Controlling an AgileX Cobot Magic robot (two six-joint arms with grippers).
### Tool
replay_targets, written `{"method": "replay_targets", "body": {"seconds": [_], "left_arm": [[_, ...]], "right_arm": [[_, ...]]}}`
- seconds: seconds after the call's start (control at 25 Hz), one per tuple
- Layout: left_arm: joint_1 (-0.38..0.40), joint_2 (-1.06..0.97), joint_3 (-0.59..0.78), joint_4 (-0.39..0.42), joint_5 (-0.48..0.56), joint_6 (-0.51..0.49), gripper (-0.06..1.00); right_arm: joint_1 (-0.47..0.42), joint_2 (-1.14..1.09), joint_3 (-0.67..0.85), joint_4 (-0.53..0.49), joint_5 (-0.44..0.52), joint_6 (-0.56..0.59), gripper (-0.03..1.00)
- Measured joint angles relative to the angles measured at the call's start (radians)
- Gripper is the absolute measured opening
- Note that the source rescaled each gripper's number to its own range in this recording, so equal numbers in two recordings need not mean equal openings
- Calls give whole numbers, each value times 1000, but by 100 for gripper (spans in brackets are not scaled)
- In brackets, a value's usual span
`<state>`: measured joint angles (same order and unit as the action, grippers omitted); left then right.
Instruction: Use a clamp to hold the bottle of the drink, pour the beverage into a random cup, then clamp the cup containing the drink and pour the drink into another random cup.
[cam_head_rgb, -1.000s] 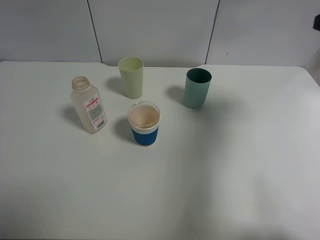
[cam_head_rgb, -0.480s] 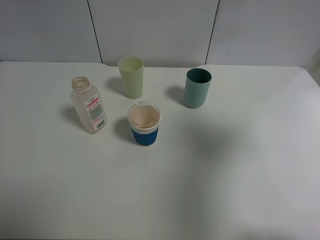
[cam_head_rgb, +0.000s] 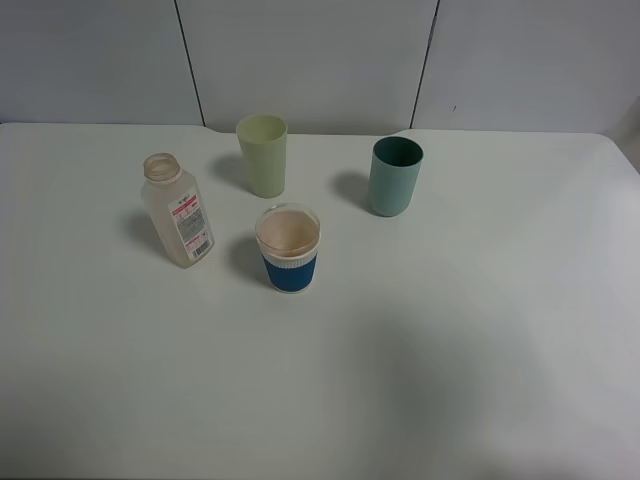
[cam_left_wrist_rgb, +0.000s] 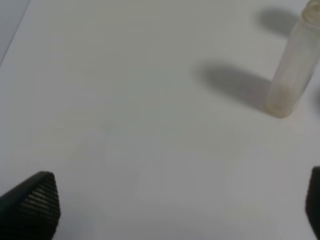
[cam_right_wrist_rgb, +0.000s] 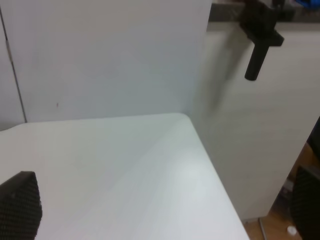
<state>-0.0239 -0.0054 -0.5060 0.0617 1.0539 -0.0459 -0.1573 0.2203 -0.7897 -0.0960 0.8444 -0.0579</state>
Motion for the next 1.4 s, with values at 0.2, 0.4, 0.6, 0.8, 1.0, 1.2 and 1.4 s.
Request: {"method": "replay_targets", "body": {"seconds": [0.2, 0.4, 0.6, 0.8, 1.0, 1.2, 1.4], "left_arm": [[0, 0, 0, 0, 0, 0, 100], [0, 0, 0, 0, 0, 0, 100], [0, 0, 0, 0, 0, 0, 100], [0, 0, 0, 0, 0, 0, 100], [0, 0, 0, 0, 0, 0, 100], [0, 0, 0, 0, 0, 0, 100], [0, 0, 0, 0, 0, 0, 100]], "right_arm": [[0, -126, -1, 20, 132, 0, 100], [0, -214, 8, 20, 213, -1, 100], [0, -225, 106, 63, 245, -2, 100], [0, -225, 265, 101, 231, -10, 100], [21, -225, 282, 96, 227, -10, 100], [51, -225, 282, 71, 226, 12, 100], [51, -225, 282, 72, 226, 14, 100]]}}
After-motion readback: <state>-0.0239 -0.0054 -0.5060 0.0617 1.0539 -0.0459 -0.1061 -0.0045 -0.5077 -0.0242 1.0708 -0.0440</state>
